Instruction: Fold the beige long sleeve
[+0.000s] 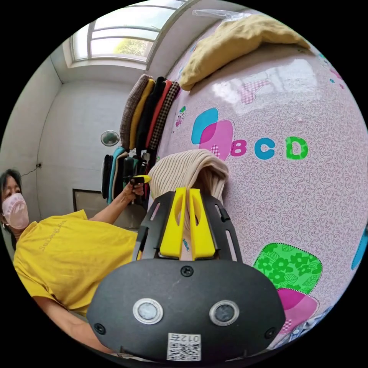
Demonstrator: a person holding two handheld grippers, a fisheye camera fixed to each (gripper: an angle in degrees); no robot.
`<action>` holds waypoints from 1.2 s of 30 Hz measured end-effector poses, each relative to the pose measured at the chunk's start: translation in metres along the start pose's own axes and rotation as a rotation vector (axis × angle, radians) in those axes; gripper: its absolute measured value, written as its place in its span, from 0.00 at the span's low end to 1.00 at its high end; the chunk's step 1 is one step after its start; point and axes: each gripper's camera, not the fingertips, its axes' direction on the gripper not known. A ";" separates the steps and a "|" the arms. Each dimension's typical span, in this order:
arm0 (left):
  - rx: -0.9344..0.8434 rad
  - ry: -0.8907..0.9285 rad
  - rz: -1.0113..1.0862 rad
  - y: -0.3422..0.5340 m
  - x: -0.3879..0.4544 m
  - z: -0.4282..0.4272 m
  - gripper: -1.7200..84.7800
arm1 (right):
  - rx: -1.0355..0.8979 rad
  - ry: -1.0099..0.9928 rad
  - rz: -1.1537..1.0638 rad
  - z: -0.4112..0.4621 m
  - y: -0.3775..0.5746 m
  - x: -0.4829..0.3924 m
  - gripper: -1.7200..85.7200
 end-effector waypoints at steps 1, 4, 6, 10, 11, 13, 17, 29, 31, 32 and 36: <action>0.042 0.000 -0.022 0.008 -0.008 -0.015 0.04 | 0.030 -0.034 0.022 -0.012 0.002 0.008 0.04; 0.112 -0.010 -0.112 0.031 -0.038 -0.046 0.03 | 0.063 -0.079 0.120 -0.031 0.012 0.038 0.04; 0.073 -0.017 -0.181 0.041 -0.060 -0.049 0.03 | 0.054 -0.029 0.199 -0.031 0.020 0.059 0.04; -0.067 -0.022 -0.297 0.044 -0.089 -0.027 0.03 | 0.016 0.010 0.284 -0.011 0.028 0.080 0.04; -0.042 -0.016 -0.282 0.041 -0.087 -0.029 0.03 | 0.019 0.030 0.267 -0.008 0.026 0.074 0.04; -0.030 -0.044 -0.254 0.036 -0.081 -0.034 0.03 | -0.003 0.073 0.226 -0.006 0.021 0.063 0.04; -0.011 -0.048 -0.245 0.041 -0.082 -0.055 0.03 | -0.031 0.118 0.194 -0.015 0.019 0.053 0.04; 0.245 -0.066 -0.269 0.085 -0.067 -0.126 0.05 | 0.090 0.038 0.164 -0.060 0.040 0.041 0.11; 0.224 -0.090 -0.272 0.076 -0.067 -0.124 0.06 | 0.142 0.021 0.174 -0.069 0.039 0.041 0.11; 0.207 -0.101 -0.290 0.070 -0.072 -0.122 0.06 | 0.159 0.002 0.186 -0.072 0.036 0.044 0.11; 0.141 -0.060 -0.330 0.048 -0.091 -0.107 0.06 | 0.140 -0.040 0.233 -0.066 0.022 0.052 0.10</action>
